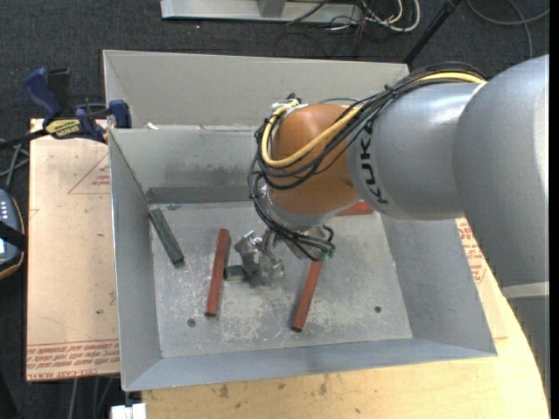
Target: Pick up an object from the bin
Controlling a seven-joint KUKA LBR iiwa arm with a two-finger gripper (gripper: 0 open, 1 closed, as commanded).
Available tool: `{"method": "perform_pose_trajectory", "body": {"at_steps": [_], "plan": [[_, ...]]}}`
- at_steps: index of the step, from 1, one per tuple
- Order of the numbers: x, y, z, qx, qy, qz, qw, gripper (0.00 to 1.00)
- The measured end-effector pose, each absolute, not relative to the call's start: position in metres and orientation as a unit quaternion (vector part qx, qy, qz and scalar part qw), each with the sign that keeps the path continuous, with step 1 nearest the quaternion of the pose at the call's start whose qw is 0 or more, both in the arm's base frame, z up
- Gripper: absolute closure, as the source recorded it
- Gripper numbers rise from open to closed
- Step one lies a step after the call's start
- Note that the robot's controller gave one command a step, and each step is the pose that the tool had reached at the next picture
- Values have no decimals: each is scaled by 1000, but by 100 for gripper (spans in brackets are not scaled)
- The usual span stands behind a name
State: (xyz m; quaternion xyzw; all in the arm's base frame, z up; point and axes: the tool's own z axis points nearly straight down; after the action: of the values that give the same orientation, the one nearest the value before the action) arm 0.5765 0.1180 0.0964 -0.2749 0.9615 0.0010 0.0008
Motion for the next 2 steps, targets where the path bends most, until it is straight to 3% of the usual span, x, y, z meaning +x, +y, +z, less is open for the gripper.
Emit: {"method": "perform_pose_trajectory", "body": {"at_steps": [1, 2], "plan": [[576, 118, 96, -275, 962, 1, 1, 0], [576, 118, 96, -275, 962, 1, 1, 0]]}}
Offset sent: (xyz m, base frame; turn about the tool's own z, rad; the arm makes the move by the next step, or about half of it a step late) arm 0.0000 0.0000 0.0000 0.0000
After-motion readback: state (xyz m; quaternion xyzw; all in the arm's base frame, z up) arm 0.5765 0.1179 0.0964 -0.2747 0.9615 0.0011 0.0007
